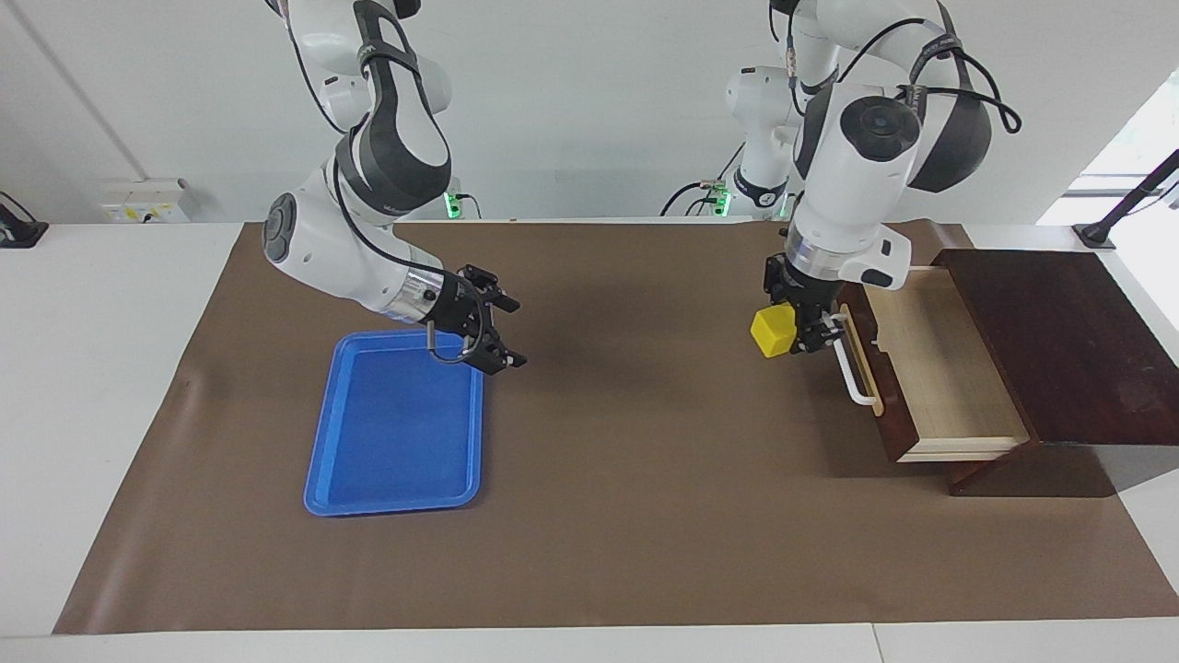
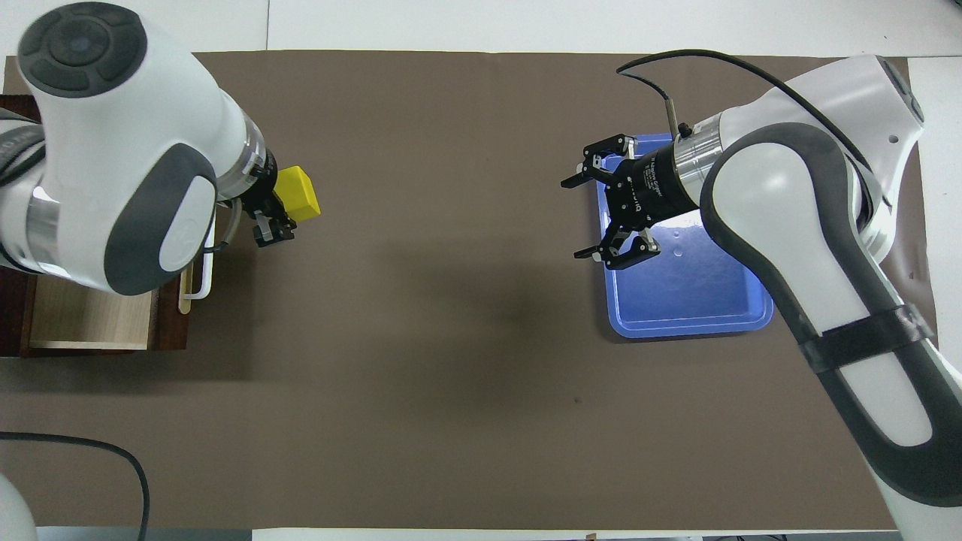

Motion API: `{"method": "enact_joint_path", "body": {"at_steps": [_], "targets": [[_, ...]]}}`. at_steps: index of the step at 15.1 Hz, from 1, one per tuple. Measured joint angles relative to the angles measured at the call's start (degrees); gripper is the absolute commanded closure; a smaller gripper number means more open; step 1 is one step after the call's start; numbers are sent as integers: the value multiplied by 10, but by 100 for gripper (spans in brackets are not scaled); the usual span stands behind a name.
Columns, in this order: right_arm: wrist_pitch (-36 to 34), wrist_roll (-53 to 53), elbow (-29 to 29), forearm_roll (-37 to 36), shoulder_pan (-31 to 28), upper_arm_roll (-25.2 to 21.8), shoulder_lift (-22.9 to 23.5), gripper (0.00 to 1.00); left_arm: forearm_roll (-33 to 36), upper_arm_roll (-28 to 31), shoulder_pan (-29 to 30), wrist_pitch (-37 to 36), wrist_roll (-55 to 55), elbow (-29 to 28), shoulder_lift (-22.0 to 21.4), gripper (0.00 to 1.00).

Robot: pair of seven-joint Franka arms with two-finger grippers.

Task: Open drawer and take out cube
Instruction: 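Lift the cube with the left gripper toward the right gripper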

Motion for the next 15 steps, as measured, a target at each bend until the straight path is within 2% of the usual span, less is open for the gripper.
{"method": "enact_joint_path", "body": {"at_steps": [4, 9, 15], "targets": [[1, 0, 0, -1, 19, 1, 1, 0, -1, 0, -52, 63, -41, -48, -8, 100], [21, -4, 3, -1, 39, 1, 17, 0, -1, 0, -94, 94, -97, -71, -8, 100], [31, 5, 83, -3, 81, 1, 78, 0, -1, 0, -126, 105, -127, -87, -8, 100]]}}
